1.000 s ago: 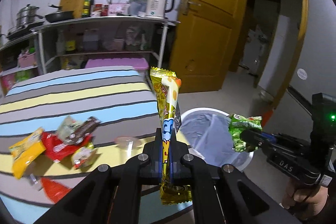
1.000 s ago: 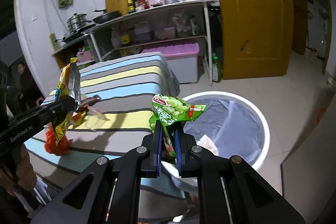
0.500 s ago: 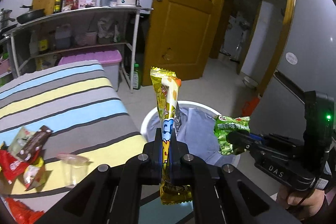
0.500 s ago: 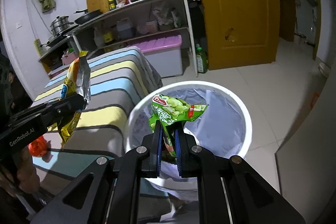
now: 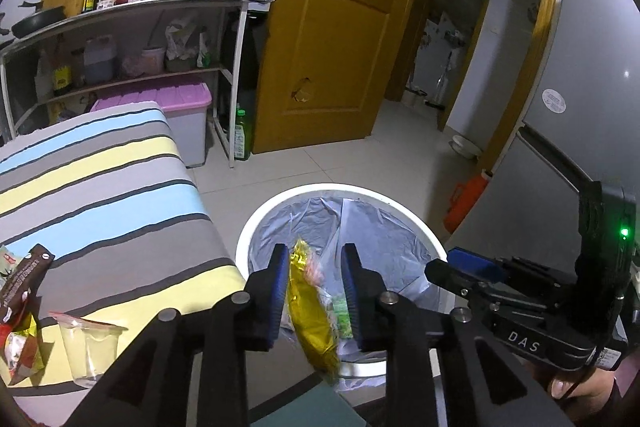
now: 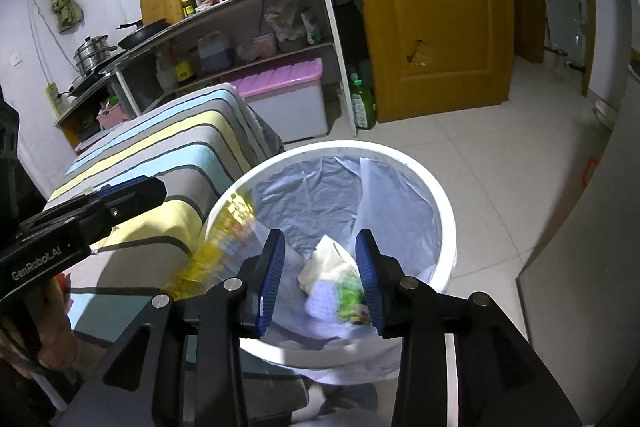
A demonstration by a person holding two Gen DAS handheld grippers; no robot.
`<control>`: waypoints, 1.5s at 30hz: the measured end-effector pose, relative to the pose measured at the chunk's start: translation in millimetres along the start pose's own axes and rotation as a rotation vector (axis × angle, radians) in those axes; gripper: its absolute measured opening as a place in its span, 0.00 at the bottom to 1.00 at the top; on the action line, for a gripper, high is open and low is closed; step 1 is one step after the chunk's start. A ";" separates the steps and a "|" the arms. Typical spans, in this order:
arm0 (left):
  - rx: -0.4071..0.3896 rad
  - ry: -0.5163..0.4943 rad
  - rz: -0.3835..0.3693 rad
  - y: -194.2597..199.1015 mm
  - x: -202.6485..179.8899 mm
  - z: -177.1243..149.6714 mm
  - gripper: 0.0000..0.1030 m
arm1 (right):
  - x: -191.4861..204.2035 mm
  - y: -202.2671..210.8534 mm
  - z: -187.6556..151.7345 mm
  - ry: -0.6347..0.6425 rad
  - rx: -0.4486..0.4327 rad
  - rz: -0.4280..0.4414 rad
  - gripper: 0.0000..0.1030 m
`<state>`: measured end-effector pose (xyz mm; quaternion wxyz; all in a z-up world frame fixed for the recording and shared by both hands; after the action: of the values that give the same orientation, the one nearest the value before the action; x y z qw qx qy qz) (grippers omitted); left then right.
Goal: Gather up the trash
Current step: 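Carry the yellow wrapper and green bag over the bin and open both grippers, then move both open grippers back toward the remaining trash on the table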
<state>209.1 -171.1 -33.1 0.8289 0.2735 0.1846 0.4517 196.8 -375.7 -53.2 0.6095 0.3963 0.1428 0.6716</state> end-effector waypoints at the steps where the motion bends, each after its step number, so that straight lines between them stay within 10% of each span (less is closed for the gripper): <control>1: -0.001 0.003 0.001 0.7 1.1 -0.5 0.26 | -0.5 0.4 -0.1 -0.001 -0.001 0.000 0.37; 45: -0.142 0.174 0.299 192.2 79.9 -88.6 0.26 | 144.8 53.2 -53.0 0.240 0.021 0.244 0.37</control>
<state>77.4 7.2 12.1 0.7505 0.1987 0.1805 0.6038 130.1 -236.8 0.4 0.4977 0.3343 0.1722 0.7816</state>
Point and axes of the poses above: each gripper's, at about its wrist camera, not at the fingertips, and y roughly against the way its jaws point, x to its left, z to its top, the point moved 1 cm from there along -y, roughly the way its jaws point, and after that the axes turned 12 degrees about -y, right-handed, at the moved point
